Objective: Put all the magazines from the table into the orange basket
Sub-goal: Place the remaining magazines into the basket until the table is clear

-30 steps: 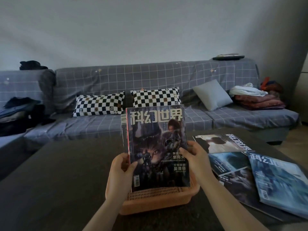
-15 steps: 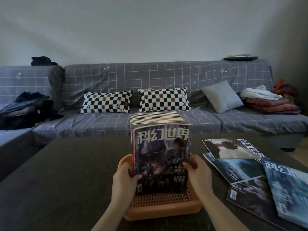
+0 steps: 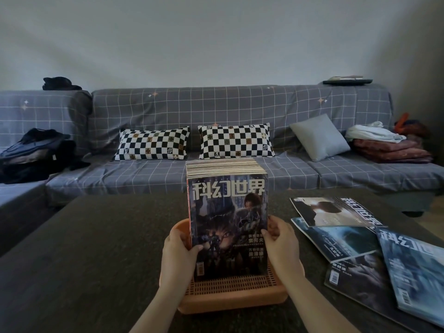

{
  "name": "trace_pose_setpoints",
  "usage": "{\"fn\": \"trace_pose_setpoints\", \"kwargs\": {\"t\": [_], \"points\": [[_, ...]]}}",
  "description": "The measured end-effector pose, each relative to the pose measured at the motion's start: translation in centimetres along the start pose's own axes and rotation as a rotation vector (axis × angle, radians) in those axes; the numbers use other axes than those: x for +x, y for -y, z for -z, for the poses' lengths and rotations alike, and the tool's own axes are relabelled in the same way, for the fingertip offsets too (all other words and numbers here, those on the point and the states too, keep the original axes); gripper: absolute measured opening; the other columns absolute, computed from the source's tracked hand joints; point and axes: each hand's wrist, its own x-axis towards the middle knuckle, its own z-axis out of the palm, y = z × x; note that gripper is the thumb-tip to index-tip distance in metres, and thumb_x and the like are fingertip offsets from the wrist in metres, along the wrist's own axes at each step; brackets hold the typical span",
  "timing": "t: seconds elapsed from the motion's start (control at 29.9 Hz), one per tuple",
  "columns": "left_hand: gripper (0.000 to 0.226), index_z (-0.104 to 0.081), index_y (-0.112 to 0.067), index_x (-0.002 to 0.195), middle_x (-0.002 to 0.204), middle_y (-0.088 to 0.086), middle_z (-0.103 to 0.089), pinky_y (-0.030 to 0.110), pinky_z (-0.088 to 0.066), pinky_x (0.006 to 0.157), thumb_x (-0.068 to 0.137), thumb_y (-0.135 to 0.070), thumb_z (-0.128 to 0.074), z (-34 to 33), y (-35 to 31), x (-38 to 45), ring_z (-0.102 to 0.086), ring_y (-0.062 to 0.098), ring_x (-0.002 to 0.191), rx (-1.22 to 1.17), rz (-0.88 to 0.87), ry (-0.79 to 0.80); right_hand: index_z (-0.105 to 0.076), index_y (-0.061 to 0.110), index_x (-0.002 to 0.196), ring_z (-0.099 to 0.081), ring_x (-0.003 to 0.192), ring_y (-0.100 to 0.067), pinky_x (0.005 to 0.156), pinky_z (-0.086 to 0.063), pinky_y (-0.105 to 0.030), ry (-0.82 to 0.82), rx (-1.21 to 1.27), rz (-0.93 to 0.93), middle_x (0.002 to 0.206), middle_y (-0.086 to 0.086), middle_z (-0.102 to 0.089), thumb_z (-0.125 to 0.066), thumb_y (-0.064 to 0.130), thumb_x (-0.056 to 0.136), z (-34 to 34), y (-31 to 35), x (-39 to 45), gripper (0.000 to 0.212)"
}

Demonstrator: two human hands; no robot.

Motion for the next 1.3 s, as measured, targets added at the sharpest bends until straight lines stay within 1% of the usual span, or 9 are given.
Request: {"fn": "trace_pose_setpoints", "kwargs": {"t": [0.2,0.43,0.57,0.63,0.7,0.84,0.97,1.04,1.3], "points": [[0.033,-0.057,-0.021,0.130,0.079,-0.022,-0.057,0.020,-0.055,0.062,0.098,-0.022,-0.051,-0.1,-0.4,-0.2,-0.062,0.000,0.070,0.101,-0.125,0.105,-0.045,0.021,0.137,-0.052,0.121,-0.016,0.100,-0.041,-0.032,0.189,0.002,-0.036,0.130,0.001,-0.058,-0.056,0.019,0.092,-0.3,0.0,0.2,0.046],[0.034,-0.053,-0.023,0.133,0.077,-0.009,-0.067,0.029,-0.059,0.057,0.099,-0.026,-0.047,0.1,-0.8,-0.5,-0.066,0.009,0.062,0.112,-0.118,0.140,-0.044,0.021,0.137,-0.051,0.123,-0.015,0.099,-0.038,-0.028,0.212,0.032,-0.076,0.131,0.000,-0.057,-0.055,0.018,0.093,-0.4,-0.1,0.5,0.046],[0.045,-0.043,-0.017,0.141,0.082,-0.013,-0.064,0.012,-0.046,0.042,0.099,-0.033,-0.046,-0.1,-1.0,-1.2,-0.062,0.001,0.060,0.111,-0.077,0.116,-0.046,0.021,0.136,-0.053,0.120,-0.015,0.096,-0.039,-0.026,0.191,0.043,-0.082,0.129,0.000,-0.059,-0.055,0.022,0.092,-0.3,-0.1,0.5,0.044],[0.054,-0.033,-0.014,0.147,0.104,-0.010,-0.065,0.009,-0.047,0.053,0.098,-0.036,-0.045,-0.2,-1.2,-1.8,-0.061,-0.003,0.077,0.095,-0.067,0.065,-0.047,0.022,0.135,-0.054,0.118,-0.015,0.092,-0.040,-0.023,0.174,0.064,-0.089,0.127,0.000,-0.060,-0.057,0.024,0.092,-0.1,-0.2,0.3,0.045],[0.056,-0.031,-0.017,0.147,0.135,0.000,-0.054,0.027,-0.054,0.084,0.097,-0.036,-0.048,-0.3,-1.4,-2.7,-0.057,0.010,0.111,0.075,-0.091,-0.008,-0.047,0.026,0.134,-0.056,0.112,-0.009,0.087,-0.039,-0.019,0.148,0.101,-0.080,0.123,0.004,-0.062,-0.059,0.025,0.090,0.3,-0.3,-0.1,0.045],[0.035,-0.051,-0.023,0.127,0.126,0.001,-0.052,0.043,-0.036,0.105,0.092,-0.029,-0.055,-0.8,-2.4,-4.9,-0.049,0.021,0.118,0.125,-0.187,-0.174,-0.050,0.029,0.128,-0.053,0.092,0.010,0.077,-0.037,-0.005,0.094,0.144,-0.045,0.114,0.014,-0.062,-0.062,0.025,0.088,1.3,-0.3,-1.2,0.042],[0.021,-0.054,-0.030,0.113,0.117,-0.012,-0.049,0.033,-0.018,0.108,0.092,-0.026,-0.055,-2.2,-4.0,-6.4,-0.045,0.012,0.118,0.040,-0.274,-0.032,-0.051,0.023,0.126,-0.051,0.090,0.015,0.078,-0.039,-0.003,0.075,0.112,-0.010,0.113,0.014,-0.059,-0.063,0.028,0.087,2.4,-0.6,-2.3,0.041],[0.018,-0.052,-0.034,0.110,0.117,-0.014,-0.047,0.035,-0.021,0.111,0.093,-0.028,-0.053,-3.2,-5.0,-6.7,-0.044,0.010,0.119,0.012,-0.297,0.027,-0.052,0.020,0.125,-0.055,0.097,0.002,0.084,-0.042,-0.015,0.066,0.089,-0.011,0.117,0.008,-0.062,-0.062,0.031,0.087,3.3,-0.8,-2.7,0.041],[0.022,-0.056,-0.028,0.117,0.123,-0.011,-0.053,0.030,-0.020,0.101,0.095,-0.028,-0.051,-10.0,-9.2,-8.9,-0.048,0.009,0.116,0.046,-0.388,0.196,-0.058,0.015,0.122,-0.059,0.097,-0.005,0.080,-0.043,-0.016,-0.038,0.039,-0.023,0.114,0.001,-0.065,-0.062,0.024,0.088,9.6,-4.2,-3.2,0.036]]}}
